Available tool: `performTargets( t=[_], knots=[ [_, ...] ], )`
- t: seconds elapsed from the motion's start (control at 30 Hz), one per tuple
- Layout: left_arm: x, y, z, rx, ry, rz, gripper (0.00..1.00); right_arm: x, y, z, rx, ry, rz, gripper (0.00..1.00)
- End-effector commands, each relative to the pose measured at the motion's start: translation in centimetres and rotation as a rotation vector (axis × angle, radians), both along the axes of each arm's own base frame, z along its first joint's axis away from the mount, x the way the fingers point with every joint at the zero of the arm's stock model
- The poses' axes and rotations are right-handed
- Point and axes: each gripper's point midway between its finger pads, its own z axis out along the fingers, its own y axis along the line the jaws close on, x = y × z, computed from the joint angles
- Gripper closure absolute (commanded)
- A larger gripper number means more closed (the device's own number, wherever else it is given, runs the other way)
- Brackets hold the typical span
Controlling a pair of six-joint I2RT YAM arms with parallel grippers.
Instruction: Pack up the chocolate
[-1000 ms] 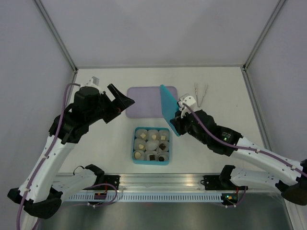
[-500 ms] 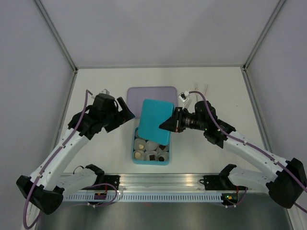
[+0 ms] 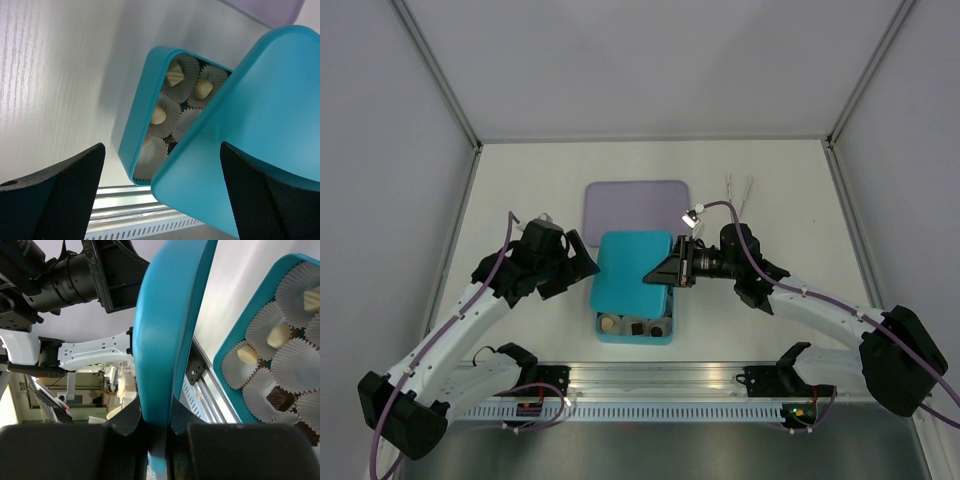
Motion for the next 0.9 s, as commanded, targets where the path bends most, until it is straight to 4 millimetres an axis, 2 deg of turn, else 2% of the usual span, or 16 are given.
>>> performTargets(
  t=[0.0, 0.07, 0.2, 0.4, 0.63, 0.8, 0.87],
  knots=[
    [0.5, -1.3, 0.0, -0.057, -0.008, -0.026, 0.01, -0.3, 0.5, 1.1, 0.085, -0.011, 0.033, 1.0],
    [0.6, -1.3, -0.8, -0.049, 0.005, -0.027, 0.0, -0.2, 0.6, 0.8, 0.094, -0.001, 0.039, 1.0],
    [0.6, -2.1, -1.5, -0.058, 0.039, -0.061, 0.0, -0.7, 0.4, -1.0, 0.07, 0.035, 0.049, 1.0],
    [0.3, -2.2, -2.7, -0.055, 0.064, -0.069, 0.0, -1.4, -0.1, -3.3, 0.05, 0.078, 0.052, 0.99],
    [0.3, -2.6, -3.2, -0.07, 0.064, -0.084, 0.0, -1.6, -0.6, -4.4, 0.078, 0.104, 0.041, 1.0],
    [0.3, -2.7, -3.6, -0.063, 0.073, -0.097, 0.0, -1.7, -0.7, -4.3, 0.127, 0.125, 0.05, 1.0],
    [0.4, -2.7, -3.6, -0.063, 0.071, -0.101, 0.01, -1.6, -0.8, -4.9, 0.117, 0.137, 0.046, 1.0]
  ],
)
